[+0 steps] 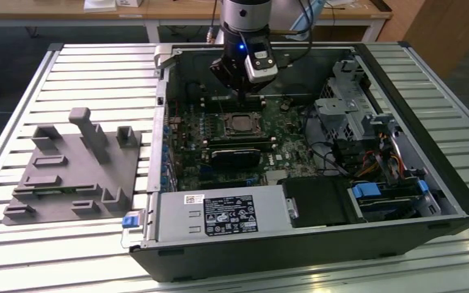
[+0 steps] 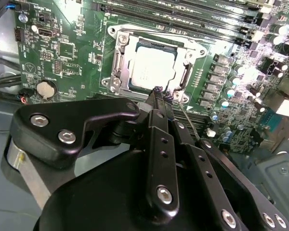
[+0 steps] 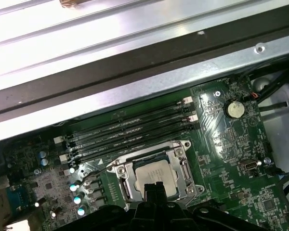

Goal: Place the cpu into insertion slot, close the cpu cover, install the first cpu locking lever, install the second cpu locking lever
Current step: 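Install the first cpu locking lever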

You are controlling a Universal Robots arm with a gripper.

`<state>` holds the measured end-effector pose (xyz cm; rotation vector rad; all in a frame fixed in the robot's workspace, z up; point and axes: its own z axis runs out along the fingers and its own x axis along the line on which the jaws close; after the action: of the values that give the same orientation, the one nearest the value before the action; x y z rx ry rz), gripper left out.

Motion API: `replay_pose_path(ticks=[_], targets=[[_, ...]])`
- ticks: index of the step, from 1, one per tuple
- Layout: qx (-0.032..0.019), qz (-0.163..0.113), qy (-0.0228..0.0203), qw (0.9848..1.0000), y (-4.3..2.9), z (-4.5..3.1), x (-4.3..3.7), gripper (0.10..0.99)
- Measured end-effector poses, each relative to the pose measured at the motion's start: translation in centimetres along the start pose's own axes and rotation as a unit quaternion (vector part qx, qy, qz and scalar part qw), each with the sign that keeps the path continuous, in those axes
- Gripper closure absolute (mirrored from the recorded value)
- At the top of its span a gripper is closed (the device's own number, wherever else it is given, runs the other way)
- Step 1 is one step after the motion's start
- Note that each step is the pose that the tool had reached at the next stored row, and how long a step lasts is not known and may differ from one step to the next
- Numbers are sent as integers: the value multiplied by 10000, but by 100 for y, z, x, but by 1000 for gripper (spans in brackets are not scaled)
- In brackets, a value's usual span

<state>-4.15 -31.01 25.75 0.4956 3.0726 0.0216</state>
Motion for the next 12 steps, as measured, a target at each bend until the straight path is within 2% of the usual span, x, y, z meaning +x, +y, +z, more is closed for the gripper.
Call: replay_pose_path(ticks=[5, 9, 12], targets=[[-9, -47, -6, 10000, -18, 1, 57, 980], [-19, -402, 1, 9992, -19, 4, 58, 980], [-27, -675, 6, 9977, -19, 7, 58, 980]])
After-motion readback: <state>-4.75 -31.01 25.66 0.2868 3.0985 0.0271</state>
